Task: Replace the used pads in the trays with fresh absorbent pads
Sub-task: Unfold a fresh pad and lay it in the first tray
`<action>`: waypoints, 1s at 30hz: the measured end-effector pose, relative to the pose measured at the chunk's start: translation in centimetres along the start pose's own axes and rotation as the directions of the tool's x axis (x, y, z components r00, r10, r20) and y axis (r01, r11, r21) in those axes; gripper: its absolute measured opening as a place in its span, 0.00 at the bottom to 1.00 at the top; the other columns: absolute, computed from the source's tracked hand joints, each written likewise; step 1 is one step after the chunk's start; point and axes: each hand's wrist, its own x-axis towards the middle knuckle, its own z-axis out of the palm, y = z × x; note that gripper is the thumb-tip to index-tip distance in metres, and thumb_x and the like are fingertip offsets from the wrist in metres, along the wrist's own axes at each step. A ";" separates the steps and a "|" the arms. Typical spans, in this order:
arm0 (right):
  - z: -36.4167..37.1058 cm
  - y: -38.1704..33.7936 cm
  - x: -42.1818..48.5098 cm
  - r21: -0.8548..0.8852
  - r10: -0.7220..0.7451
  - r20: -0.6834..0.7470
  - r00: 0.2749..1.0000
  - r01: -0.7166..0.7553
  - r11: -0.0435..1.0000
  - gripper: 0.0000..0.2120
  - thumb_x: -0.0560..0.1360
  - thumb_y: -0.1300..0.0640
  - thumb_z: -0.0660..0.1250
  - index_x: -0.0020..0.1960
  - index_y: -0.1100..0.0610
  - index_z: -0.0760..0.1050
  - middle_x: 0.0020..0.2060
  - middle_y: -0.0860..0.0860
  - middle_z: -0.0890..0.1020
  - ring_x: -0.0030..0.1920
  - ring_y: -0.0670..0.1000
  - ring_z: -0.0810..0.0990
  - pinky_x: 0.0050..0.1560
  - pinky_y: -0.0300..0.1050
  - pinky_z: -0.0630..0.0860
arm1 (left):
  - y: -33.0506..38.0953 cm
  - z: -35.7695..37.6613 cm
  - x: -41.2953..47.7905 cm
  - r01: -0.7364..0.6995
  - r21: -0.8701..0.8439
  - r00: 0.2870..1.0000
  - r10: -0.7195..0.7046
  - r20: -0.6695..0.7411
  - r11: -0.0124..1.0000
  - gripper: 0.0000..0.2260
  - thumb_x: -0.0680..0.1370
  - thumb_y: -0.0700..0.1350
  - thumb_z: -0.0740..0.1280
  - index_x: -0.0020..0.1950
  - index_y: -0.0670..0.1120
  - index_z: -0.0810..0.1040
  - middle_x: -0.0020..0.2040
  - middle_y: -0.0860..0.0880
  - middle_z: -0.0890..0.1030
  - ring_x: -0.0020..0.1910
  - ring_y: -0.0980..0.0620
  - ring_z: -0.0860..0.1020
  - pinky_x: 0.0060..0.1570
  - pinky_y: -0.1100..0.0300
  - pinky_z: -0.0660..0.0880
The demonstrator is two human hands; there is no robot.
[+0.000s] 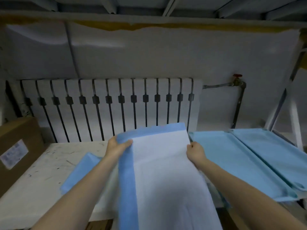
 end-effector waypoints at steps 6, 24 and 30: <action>4.2 2.4 2.9 -0.066 -0.068 0.033 0.997 0.070 0.995 0.10 0.80 0.59 0.55 0.41 0.61 0.67 0.37 0.56 0.74 0.41 0.56 0.73 0.41 0.44 0.67 | -5.6 0.2 3.8 0.091 0.431 0.993 -0.114 0.030 0.898 0.06 0.66 0.38 0.73 0.41 0.42 0.79 0.41 0.44 0.81 0.42 0.46 0.78 0.44 0.51 0.76; 8.9 4.5 6.7 -0.244 -0.294 0.027 0.955 0.291 0.925 0.15 0.78 0.63 0.56 0.59 0.52 0.75 0.55 0.49 0.80 0.53 0.51 0.77 0.55 0.46 0.74 | -8.2 3.7 9.4 0.097 0.560 0.995 -0.087 -0.045 0.823 0.16 0.70 0.43 0.71 0.52 0.45 0.66 0.40 0.51 0.72 0.42 0.47 0.74 0.34 0.57 0.67; 10.1 3.4 7.1 -0.340 -0.255 0.050 0.966 0.257 0.905 0.18 0.76 0.63 0.57 0.64 0.51 0.72 0.58 0.51 0.77 0.54 0.53 0.77 0.56 0.48 0.74 | -9.4 3.1 9.2 -0.008 0.640 1.000 0.017 -0.007 0.768 0.08 0.72 0.38 0.65 0.49 0.42 0.71 0.40 0.47 0.76 0.38 0.47 0.74 0.29 0.58 0.63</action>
